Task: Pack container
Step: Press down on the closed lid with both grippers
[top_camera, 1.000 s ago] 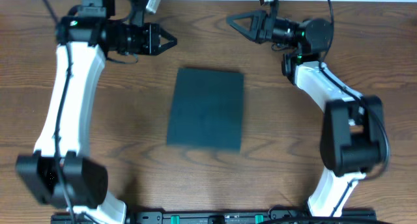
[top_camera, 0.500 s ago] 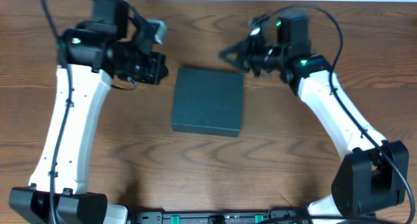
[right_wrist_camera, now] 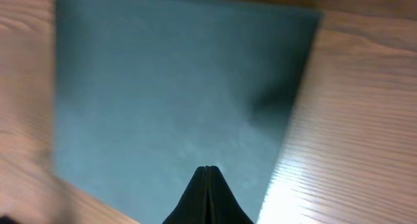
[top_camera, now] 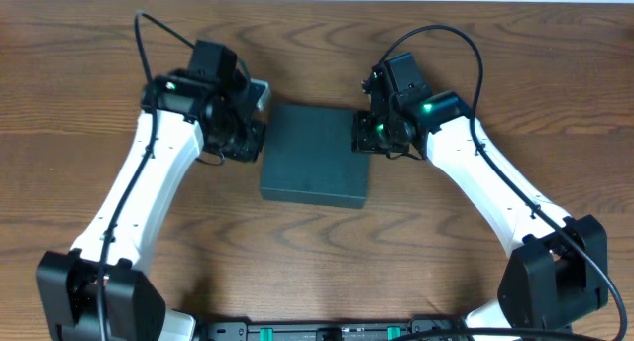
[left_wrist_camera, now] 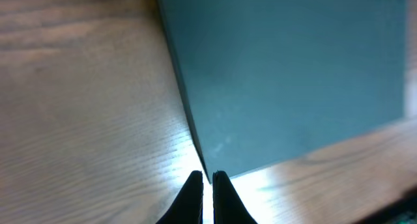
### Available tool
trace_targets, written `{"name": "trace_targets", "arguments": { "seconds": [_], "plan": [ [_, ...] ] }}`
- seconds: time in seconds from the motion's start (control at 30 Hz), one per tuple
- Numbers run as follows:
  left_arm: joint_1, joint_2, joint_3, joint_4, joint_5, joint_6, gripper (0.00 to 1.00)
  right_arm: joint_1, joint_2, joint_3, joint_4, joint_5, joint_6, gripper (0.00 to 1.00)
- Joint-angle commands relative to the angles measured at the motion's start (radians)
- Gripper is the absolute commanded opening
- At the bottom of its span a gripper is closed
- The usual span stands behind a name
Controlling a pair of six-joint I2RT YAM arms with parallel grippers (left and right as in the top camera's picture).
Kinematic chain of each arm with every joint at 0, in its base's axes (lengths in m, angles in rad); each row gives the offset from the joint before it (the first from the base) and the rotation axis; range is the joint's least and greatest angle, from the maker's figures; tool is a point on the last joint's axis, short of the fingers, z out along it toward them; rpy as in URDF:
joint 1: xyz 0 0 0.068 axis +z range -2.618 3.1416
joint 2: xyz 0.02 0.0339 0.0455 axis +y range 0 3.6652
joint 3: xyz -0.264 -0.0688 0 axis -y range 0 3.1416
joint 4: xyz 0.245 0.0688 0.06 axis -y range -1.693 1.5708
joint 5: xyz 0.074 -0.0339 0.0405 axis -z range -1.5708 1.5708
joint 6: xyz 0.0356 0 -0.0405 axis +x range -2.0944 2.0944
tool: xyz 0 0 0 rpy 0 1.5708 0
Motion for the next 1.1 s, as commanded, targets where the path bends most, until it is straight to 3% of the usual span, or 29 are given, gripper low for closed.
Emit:
{"name": "trace_targets", "arguments": {
  "seconds": [0.0, 0.23, 0.47, 0.8, 1.07],
  "plan": [
    [-0.005, 0.01, -0.087, 0.042, -0.028, 0.018, 0.06, 0.006, -0.016, 0.002, -0.031, 0.06, -0.1, 0.01],
    [-0.005, 0.01, -0.224, 0.159, -0.119, 0.012, 0.06, 0.006, -0.017, 0.002, -0.083, 0.06, -0.155, 0.01],
    [-0.031, 0.021, -0.328, 0.258, 0.002, -0.048, 0.05, 0.006, -0.017, 0.002, -0.091, 0.06, -0.165, 0.01],
    [-0.124, 0.021, -0.331, 0.29, 0.087, -0.074, 0.06, 0.006, -0.016, 0.002, -0.102, 0.071, -0.206, 0.01],
    [-0.126, 0.021, -0.331, 0.289, -0.032, -0.108, 0.06, 0.006, -0.008, -0.022, -0.097, 0.196, -0.208, 0.01]
  ]
}}
